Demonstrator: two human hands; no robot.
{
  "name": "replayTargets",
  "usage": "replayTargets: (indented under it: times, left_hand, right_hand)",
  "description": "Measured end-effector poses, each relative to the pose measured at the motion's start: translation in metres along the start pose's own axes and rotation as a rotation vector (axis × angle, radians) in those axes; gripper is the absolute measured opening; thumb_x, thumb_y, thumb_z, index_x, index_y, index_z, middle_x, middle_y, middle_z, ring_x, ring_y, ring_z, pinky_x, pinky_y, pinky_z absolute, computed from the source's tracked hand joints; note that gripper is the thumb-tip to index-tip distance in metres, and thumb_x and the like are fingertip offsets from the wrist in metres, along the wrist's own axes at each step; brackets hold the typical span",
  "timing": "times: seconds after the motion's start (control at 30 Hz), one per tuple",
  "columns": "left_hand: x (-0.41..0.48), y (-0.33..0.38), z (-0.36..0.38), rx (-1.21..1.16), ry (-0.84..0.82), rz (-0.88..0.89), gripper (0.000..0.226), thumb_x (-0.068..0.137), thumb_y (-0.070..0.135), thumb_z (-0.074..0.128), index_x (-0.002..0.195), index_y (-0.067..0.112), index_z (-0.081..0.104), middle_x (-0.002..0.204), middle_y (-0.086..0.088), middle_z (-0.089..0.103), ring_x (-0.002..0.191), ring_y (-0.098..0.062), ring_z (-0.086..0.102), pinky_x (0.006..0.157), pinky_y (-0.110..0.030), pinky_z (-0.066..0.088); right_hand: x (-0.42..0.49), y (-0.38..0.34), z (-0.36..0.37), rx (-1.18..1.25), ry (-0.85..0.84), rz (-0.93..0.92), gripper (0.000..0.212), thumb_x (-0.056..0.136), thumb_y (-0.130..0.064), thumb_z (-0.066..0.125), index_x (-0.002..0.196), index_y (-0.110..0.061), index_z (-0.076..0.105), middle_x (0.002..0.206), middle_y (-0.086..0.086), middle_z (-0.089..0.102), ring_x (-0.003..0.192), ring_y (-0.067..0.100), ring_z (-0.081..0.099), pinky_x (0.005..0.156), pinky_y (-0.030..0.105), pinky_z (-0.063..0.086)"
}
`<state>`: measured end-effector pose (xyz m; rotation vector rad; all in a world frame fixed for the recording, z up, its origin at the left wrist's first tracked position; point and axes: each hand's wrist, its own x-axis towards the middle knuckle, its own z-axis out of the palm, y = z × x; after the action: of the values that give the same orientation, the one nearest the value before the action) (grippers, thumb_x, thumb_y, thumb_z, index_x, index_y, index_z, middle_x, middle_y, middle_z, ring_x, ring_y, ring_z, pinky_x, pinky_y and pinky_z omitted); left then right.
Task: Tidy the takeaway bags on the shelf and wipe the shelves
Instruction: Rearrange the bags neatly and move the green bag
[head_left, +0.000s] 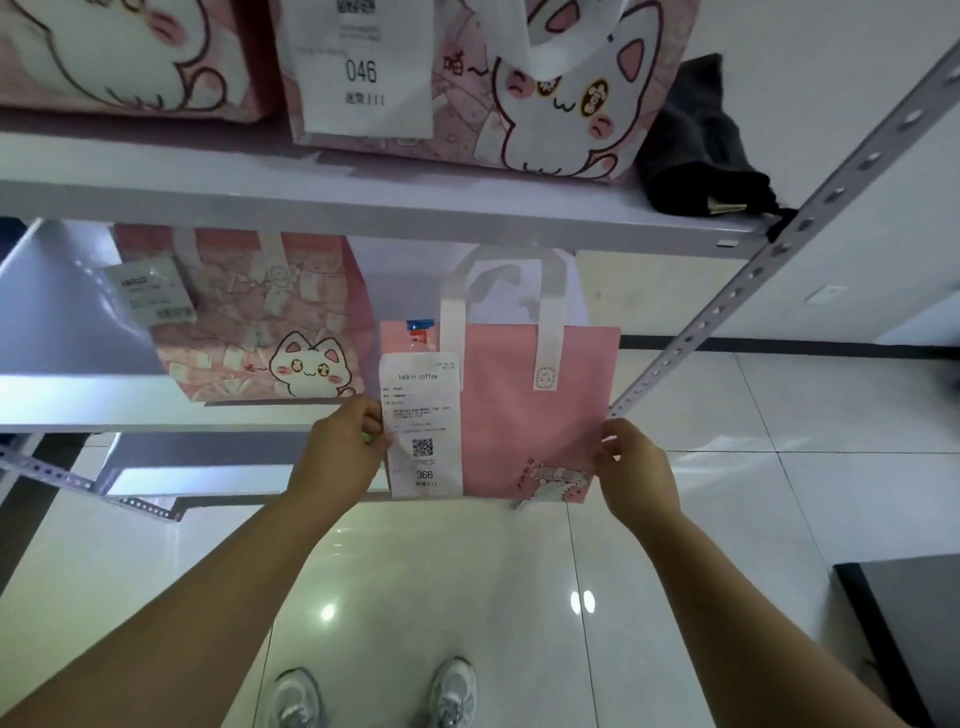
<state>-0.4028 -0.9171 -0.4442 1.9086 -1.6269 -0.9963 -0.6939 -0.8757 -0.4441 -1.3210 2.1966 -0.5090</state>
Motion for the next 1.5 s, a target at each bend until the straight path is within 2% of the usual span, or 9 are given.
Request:
replayTargets:
  times: [0.23,0.4,0.53,0.8,0.93,1.03,1.17,1.33,1.5]
  left_hand:
    - [-0.052,-0.039,-0.056,-0.017,0.024,-0.003,0.017,0.084,0.018,0.067,0.084,0.027,0.052,0.086,0.010,0.063,0.072,-0.005,0.061,0.057,-0.022,0.043]
    - [-0.076,-0.079,-0.119,-0.019,0.053,-0.008,0.019,0.083,0.018,0.067,0.081,0.031,0.052,0.084,0.014,0.065,0.069,-0.006,0.064,0.057,-0.026,0.046]
    - [-0.085,-0.121,-0.175,-0.012,0.081,-0.015,0.017,0.083,0.018,0.066,0.082,0.028,0.053,0.085,0.013,0.066,0.071,-0.010,0.067,0.057,-0.030,0.050]
    - [-0.095,-0.203,-0.271,0.029,0.195,-0.083,0.018,0.082,0.020,0.065,0.078,0.031,0.052,0.080,0.019,0.063,0.065,0.004,0.060,0.053,-0.024,0.042]
    - [-0.092,-0.234,-0.306,0.076,0.221,-0.120,0.011,0.084,0.021,0.064,0.085,0.028,0.054,0.084,0.015,0.064,0.074,-0.007,0.063,0.057,-0.027,0.046]
    - [-0.083,-0.250,-0.325,0.140,0.259,-0.137,0.010,0.084,0.023,0.063,0.088,0.025,0.054,0.085,0.013,0.063,0.078,-0.012,0.062,0.060,-0.030,0.046]
    - [-0.061,-0.265,-0.347,0.187,0.326,-0.168,0.012,0.083,0.022,0.065,0.087,0.027,0.054,0.074,0.020,0.055,0.072,-0.014,0.057,0.062,-0.030,0.042]
    - [-0.020,-0.277,-0.373,0.278,0.359,-0.208,0.013,0.083,0.028,0.065,0.090,0.029,0.054,0.081,0.009,0.061,0.077,-0.021,0.058,0.065,-0.033,0.046]
    - [0.020,-0.289,-0.386,0.300,0.360,-0.220,0.013,0.084,0.028,0.063,0.092,0.023,0.054,0.089,0.000,0.067,0.080,-0.029,0.060,0.065,-0.037,0.048]
  right_hand:
    - [-0.060,-0.032,0.018,0.014,-0.013,-0.047,0.022,0.089,-0.012,0.046,0.105,-0.022,0.059,0.102,0.001,0.067,0.079,0.020,0.062,0.069,0.036,0.054]
    - [-0.104,-0.076,0.054,0.038,0.008,-0.095,0.022,0.089,-0.013,0.047,0.105,-0.022,0.059,0.100,0.000,0.068,0.073,0.015,0.060,0.063,0.027,0.049]
    - [-0.133,-0.123,0.092,0.045,-0.009,-0.132,0.023,0.089,-0.014,0.048,0.106,-0.024,0.059,0.098,-0.003,0.067,0.076,0.016,0.062,0.066,0.029,0.051]
    - [-0.173,-0.217,0.161,0.030,-0.080,-0.287,0.016,0.089,-0.018,0.054,0.102,-0.022,0.063,0.081,-0.004,0.064,0.069,0.013,0.058,0.052,0.018,0.036]
    - [-0.177,-0.258,0.187,-0.075,-0.160,-0.364,0.007,0.088,-0.019,0.058,0.082,-0.023,0.058,0.071,-0.008,0.059,0.068,0.015,0.055,0.052,0.019,0.035]
    - [-0.171,-0.285,0.203,-0.142,-0.191,-0.410,0.012,0.087,-0.022,0.058,0.075,-0.022,0.057,0.068,-0.008,0.060,0.064,0.012,0.054,0.053,0.024,0.039]
    - [-0.154,-0.321,0.226,-0.192,-0.229,-0.466,0.030,0.086,-0.018,0.056,0.060,-0.026,0.042,0.056,-0.011,0.047,0.057,0.014,0.045,0.046,0.024,0.027]
    - [-0.121,-0.363,0.253,-0.252,-0.311,-0.483,0.022,0.089,-0.021,0.054,0.069,-0.027,0.044,0.059,-0.009,0.047,0.064,0.021,0.048,0.049,0.026,0.027]
    - [-0.093,-0.393,0.277,-0.254,-0.317,-0.465,0.009,0.090,-0.020,0.050,0.083,-0.020,0.056,0.086,0.006,0.066,0.079,0.029,0.058,0.060,0.029,0.040]
